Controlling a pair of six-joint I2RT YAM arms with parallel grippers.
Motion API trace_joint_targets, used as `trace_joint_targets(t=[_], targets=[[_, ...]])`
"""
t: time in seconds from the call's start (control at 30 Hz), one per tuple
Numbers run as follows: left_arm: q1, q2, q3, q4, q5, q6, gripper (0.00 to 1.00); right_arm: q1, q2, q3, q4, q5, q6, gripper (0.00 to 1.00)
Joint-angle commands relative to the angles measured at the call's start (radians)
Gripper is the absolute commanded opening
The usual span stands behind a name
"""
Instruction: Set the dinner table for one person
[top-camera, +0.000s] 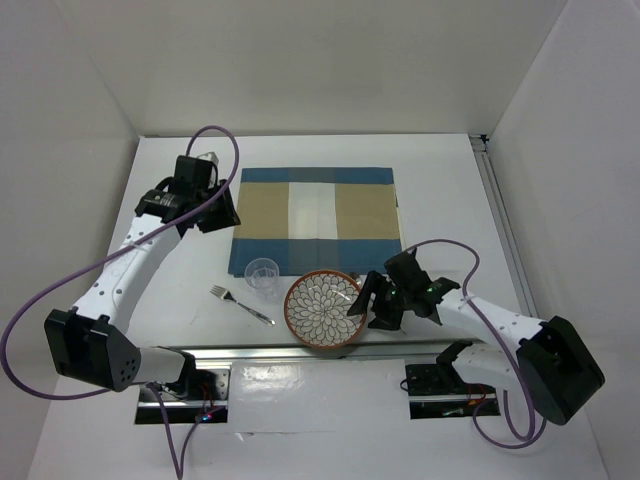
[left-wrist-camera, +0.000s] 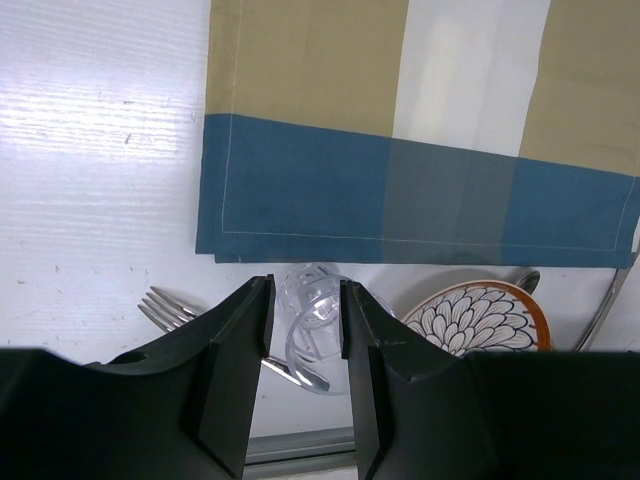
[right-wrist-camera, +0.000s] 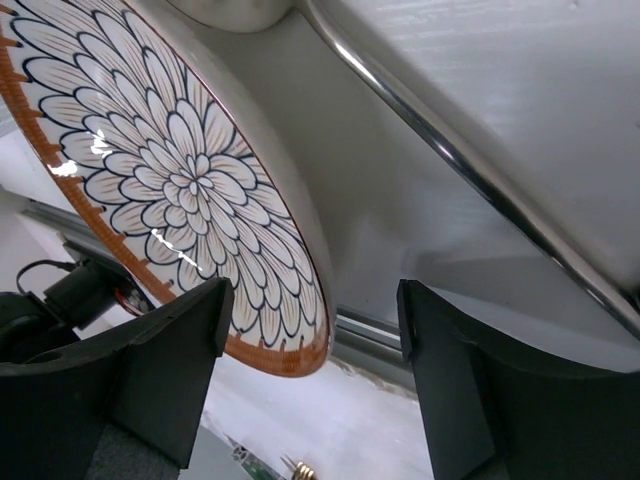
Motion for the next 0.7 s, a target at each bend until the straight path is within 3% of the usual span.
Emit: trace_joint_targets(t=[0.0,0.27,0.37,0.53,0.57,0.67], targets=[[-0.004,-0.02,-0.018,0.02,0.015,0.005,0.49,0.009,0.027,-0.021,0.131,-0.011,0.03,0.77],[-0.004,-0.02,-0.027,0.02,0.015,0.005,0.49,0.009,0.112,-0.03,0.204,-0.022,0.049,0.6],[-0.004,-0.02,-0.018,0.02,0.015,0.005,0.48,0.009,0.121,-0.03,0.204,-0.012,0.049,0.46],[-0.004,-0.029,-0.018,0.031,0.038,0.005,0.48,0.009,0.069,-0.009,0.141,0.009,0.06,0.14],[-0.004,-0.029,-0.018,0.031,0.047,0.005,0.48,0.009,0.054,-0.009,0.124,0.018,0.06,0.02],[-0.004,-0.02,0.002,0.031,0.057,0.005,0.48,0.009,-0.011,0.036,0.052,0.03,0.06,0.0]])
